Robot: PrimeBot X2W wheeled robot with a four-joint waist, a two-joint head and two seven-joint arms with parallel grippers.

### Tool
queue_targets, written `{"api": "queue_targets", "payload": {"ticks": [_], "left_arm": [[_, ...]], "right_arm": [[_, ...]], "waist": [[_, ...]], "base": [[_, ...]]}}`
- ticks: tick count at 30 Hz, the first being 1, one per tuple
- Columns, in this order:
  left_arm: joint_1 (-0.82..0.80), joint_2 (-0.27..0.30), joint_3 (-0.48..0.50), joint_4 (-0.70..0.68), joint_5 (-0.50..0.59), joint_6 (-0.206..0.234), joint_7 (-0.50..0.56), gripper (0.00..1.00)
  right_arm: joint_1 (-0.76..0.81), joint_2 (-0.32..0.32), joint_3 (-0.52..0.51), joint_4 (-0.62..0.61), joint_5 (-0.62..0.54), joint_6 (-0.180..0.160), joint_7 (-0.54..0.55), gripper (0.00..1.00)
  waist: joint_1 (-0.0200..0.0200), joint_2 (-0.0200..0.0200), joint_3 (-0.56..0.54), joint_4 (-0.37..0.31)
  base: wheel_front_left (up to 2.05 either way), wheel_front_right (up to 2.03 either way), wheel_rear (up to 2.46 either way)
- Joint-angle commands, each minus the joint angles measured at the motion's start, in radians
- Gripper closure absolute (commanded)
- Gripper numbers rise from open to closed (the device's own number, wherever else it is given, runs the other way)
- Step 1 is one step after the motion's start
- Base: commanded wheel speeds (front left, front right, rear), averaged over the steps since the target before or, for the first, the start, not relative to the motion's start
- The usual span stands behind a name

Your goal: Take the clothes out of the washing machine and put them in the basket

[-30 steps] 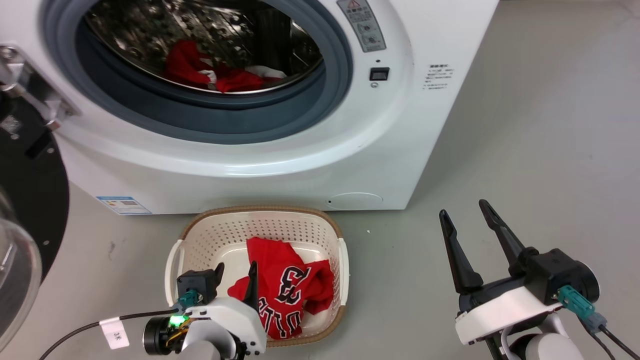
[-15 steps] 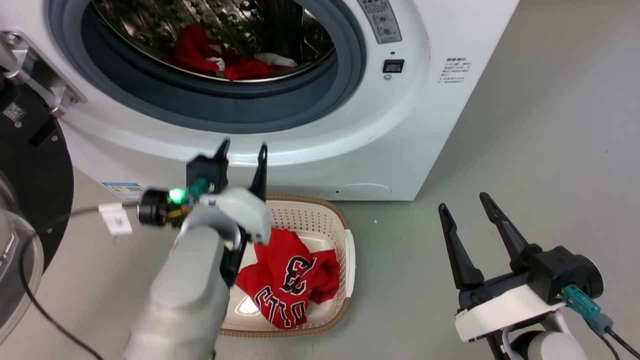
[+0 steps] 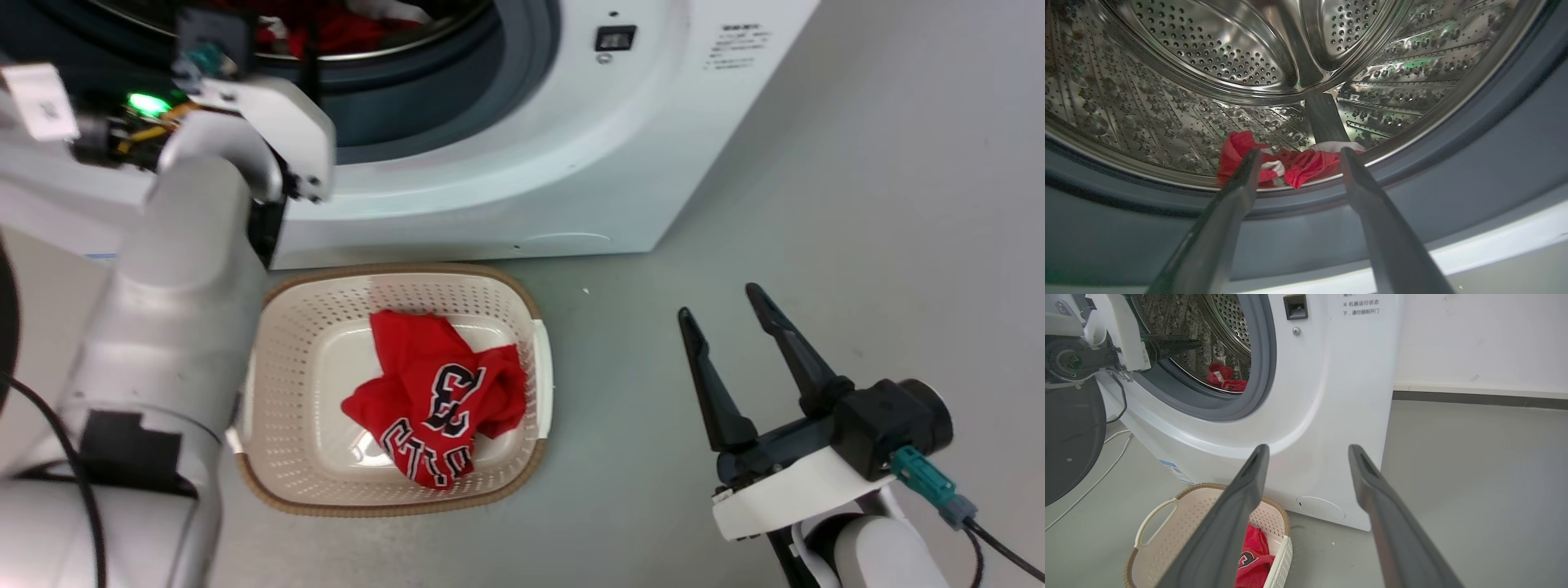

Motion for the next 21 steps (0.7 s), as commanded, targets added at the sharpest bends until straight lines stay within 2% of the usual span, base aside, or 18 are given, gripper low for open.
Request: {"api": "queue_targets", "payload": {"ticks": [1, 11, 21], "left_arm": [[-0.025, 0.006, -0.002, 0.013, 0.0, 0.003, 0.007, 0.0], [-0.269, 0.149, -0.054, 0.128, 0.053, -0.037, 0.221, 0.0], [-0.426, 0.255, -0.129, 0.168, 0.103, -0.078, 0.536, 0.0]], "right_arm": [[-0.014, 0.002, 0.007, 0.005, 0.01, -0.001, -0.009, 0.0], [-0.079, 0.002, 0.078, 0.05, 0.041, -0.001, -0.054, 0.0], [-0.114, 0.002, 0.125, 0.09, 0.085, -0.001, -0.094, 0.0]], "waist": [[-0.0001, 0.0, 0.034, -0.037], [-0.0001, 0.0, 0.158, -0.146], [-0.0001, 0.0, 0.235, -0.23]], "base": [[0.0, 0.0, 0.0], [0.0, 0.0, 0.0], [0.0, 0.0, 0.0]]}}
